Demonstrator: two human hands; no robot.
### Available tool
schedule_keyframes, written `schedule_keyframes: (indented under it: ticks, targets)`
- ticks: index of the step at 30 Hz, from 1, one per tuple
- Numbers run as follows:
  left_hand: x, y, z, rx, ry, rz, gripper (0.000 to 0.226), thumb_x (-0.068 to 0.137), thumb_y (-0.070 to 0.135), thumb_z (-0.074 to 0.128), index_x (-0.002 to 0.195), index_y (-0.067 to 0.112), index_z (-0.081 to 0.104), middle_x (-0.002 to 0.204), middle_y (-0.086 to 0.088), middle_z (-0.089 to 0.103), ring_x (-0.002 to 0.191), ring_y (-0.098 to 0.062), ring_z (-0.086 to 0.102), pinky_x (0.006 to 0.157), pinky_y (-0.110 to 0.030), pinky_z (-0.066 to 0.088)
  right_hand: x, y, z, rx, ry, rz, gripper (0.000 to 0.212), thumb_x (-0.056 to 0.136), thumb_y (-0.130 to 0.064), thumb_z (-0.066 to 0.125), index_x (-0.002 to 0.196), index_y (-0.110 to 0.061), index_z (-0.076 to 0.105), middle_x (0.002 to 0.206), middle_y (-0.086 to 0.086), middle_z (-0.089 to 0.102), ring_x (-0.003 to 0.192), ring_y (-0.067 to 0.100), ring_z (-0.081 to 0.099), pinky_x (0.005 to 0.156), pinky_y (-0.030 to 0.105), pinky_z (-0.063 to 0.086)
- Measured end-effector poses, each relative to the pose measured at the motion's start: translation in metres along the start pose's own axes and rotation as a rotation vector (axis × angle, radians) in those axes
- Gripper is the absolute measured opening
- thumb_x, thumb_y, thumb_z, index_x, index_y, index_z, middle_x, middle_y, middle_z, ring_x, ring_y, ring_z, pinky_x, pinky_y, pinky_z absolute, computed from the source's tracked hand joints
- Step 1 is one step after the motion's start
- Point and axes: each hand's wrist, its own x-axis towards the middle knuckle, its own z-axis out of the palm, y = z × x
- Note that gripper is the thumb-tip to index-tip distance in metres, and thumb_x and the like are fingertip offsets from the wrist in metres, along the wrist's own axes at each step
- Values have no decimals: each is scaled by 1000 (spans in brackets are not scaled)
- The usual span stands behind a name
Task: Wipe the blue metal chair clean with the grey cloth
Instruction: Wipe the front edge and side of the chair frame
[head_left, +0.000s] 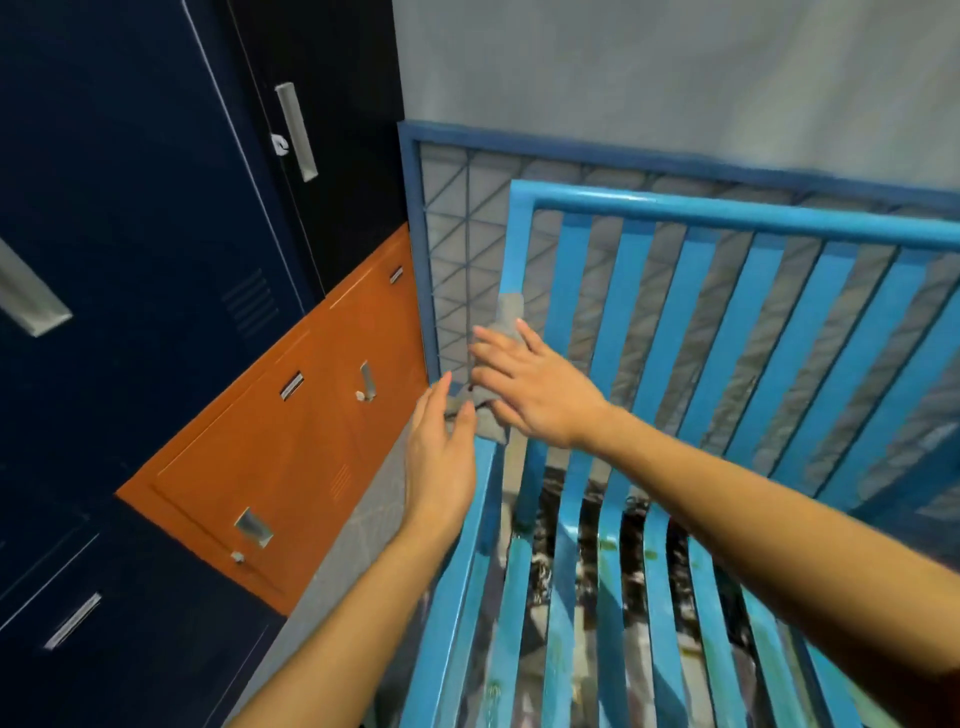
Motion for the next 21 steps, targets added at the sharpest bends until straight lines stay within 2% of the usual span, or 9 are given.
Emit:
schedule_keyframes:
  ticks: [4, 7, 9, 11, 14, 16, 19, 21]
  targets:
    - [27, 7, 26, -52, 18, 10, 50, 106, 30, 39, 155, 27, 29, 161, 9, 26, 147, -8, 23, 118, -27, 18, 34, 60, -32, -183, 48, 4, 42, 93, -26, 34, 123, -11, 59, 146, 13, 48, 146, 28, 28, 119, 49, 4]
    - [19, -5, 34, -160, 36, -68, 47, 107, 36, 34, 153, 30, 30, 156, 13, 31, 136, 2, 27, 112, -23, 23, 42, 61, -40, -219, 72, 83, 45, 92, -24, 32, 125, -7, 58, 150, 16, 43, 147, 30, 25, 119, 50, 4]
    - [13, -14, 30, -226, 60, -120, 46, 107, 38, 33, 152, 30, 33, 155, 13, 34, 137, 1, 29, 115, -27, 24, 34, 39, -32, -158, 43, 151, 48, 94, -31, 30, 127, -7, 56, 153, 16, 37, 149, 31, 16, 119, 53, 5]
    - [12, -16, 19, -251, 112, -109, 46, 106, 39, 34, 151, 28, 36, 154, 11, 36, 140, -6, 34, 117, -36, 30, 15, 3, -16, -25, 1, 187, 47, 97, -37, 32, 129, -9, 53, 155, 15, 32, 151, 29, 8, 121, 55, 8]
    - [25, -15, -4, -229, 178, -67, 44, 106, 39, 35, 147, 25, 42, 149, 10, 42, 134, -9, 40, 112, -37, 36, -21, -72, -3, 266, -16, 255, 40, 103, -37, 31, 128, -15, 53, 157, 7, 29, 152, 22, -2, 120, 54, 14]
    - [33, -23, -19, -196, 175, -84, 32, 106, 38, 38, 132, 30, 55, 139, 9, 54, 127, -14, 50, 107, -44, 42, -44, -125, -4, 448, -3, 359, 41, 104, -36, 26, 130, -18, 52, 159, 0, 26, 151, 15, -8, 122, 50, 11]
    - [20, -34, -30, -156, 65, -166, 25, 106, 30, 41, 101, 36, 64, 110, 13, 65, 109, -19, 61, 88, -41, 51, -67, -188, -12, 718, 63, 501, 35, 102, -31, 33, 129, -21, 52, 159, -10, 22, 150, 10, -9, 123, 47, 6]
    - [-2, -38, -30, -141, -67, -222, 25, 106, 27, 41, 98, 32, 65, 107, 10, 67, 100, -19, 63, 74, -33, 48, -79, -217, -17, 789, 110, 532, 34, 99, -34, 37, 128, -25, 53, 160, -14, 19, 151, 10, -5, 121, 46, 4]
